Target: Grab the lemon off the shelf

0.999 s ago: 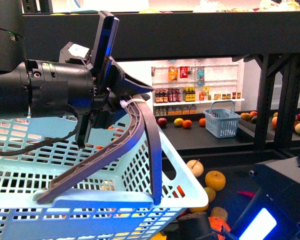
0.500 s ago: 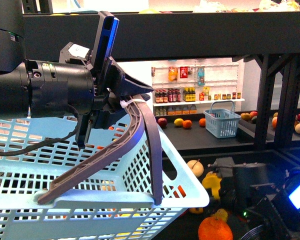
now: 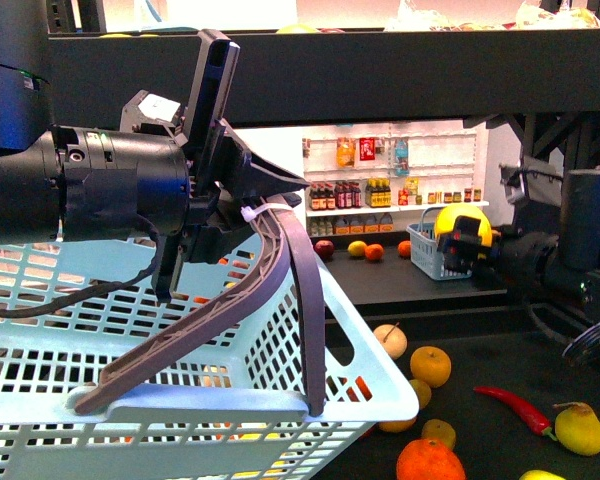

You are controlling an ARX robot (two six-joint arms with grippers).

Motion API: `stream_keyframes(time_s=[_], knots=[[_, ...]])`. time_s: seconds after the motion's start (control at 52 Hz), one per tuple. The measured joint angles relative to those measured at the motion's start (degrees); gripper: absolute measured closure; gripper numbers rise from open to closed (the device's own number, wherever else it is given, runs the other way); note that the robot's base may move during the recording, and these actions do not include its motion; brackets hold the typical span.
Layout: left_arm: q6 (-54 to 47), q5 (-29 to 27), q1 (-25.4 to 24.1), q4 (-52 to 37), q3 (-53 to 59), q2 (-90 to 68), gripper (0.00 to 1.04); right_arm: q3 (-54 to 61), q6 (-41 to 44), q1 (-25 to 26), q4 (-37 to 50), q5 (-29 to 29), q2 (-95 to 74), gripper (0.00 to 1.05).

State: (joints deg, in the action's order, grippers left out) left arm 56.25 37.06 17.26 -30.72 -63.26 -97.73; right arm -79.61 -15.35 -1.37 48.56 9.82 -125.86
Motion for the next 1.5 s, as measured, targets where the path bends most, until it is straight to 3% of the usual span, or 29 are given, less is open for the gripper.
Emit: stream_keyframes(time_s=[0.135,0.442,1.057,1.115,1.307,1.499], knots=[[0.00,-0.04,0.00,0.00,0.00,0.00,0.95,3.91,-3.76,-3.52,4.48,5.84,4.79,0.43],[0.00,-0.04,0.00,0.00,0.00,0.00,0.95,7.67,-3.61,-10.69,5.40,9.33,5.55,0.43],[0.00,-0.02,0.00,0.00,0.00,0.00,0.95,10.10,2.27,-15.80,3.02,14.80,1.84,0.43],[-0.04,-0.04,0.00,0.00,0.00,-0.07,0.95,10.62,3.28,-15.93,3.32,16.00,1.73,0.32],[-0.07,-0.20,0.00,0.00,0.00,-0.07,0.95,10.84,3.80,-15.98,3.87,16.31,1.73,0.07],[0.59,-0.17,0.00,0.11,0.00,-0.20,0.95,9.40,1.70,-13.92,1.97,13.03,1.73,0.07]])
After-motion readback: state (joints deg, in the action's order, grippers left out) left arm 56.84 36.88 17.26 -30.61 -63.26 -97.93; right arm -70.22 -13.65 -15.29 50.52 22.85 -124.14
